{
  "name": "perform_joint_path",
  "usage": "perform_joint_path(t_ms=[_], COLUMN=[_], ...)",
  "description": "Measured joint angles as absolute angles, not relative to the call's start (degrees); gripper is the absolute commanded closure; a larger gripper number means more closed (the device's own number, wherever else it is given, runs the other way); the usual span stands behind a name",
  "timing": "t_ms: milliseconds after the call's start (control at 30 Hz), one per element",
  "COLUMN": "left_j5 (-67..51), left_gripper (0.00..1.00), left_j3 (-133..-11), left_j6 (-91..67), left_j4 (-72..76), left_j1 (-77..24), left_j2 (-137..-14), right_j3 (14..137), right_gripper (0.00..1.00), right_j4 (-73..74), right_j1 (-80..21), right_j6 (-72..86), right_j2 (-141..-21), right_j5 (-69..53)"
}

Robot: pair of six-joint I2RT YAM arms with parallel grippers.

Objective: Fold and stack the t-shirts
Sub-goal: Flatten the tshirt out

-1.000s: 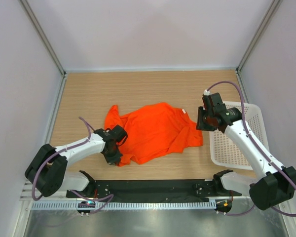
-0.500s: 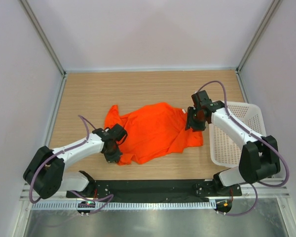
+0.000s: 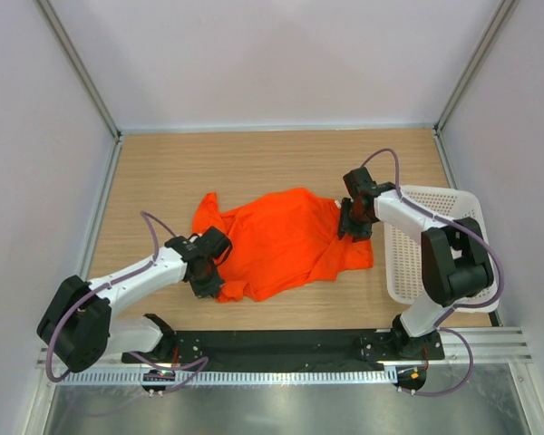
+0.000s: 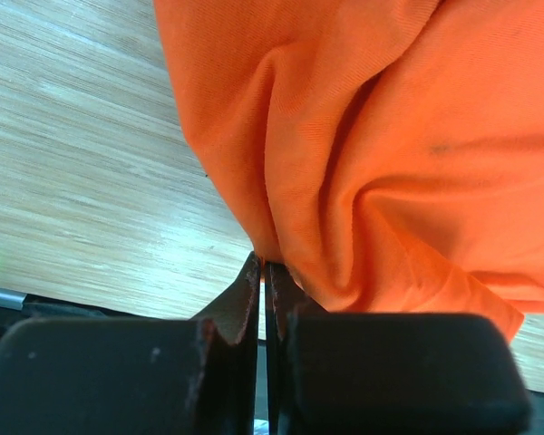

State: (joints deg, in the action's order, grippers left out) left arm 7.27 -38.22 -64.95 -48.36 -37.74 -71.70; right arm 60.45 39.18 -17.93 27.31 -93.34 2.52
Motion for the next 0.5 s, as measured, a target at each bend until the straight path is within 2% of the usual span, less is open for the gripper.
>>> perform_joint_path(t_ms=[500], left_j5=[7.0], left_gripper=[1.0], left_j3=[-38.2], left_j6=[-63.6], left_j4=[-49.3], left_j1=[-37.7], left_j2=[-69.5], right_j3=[62.8], right_gripper=[0.6], right_j4=[34.6], right_j1=[-17.3], right_j6=[27.4], right_j2=[-99.1], right_j5=[3.1])
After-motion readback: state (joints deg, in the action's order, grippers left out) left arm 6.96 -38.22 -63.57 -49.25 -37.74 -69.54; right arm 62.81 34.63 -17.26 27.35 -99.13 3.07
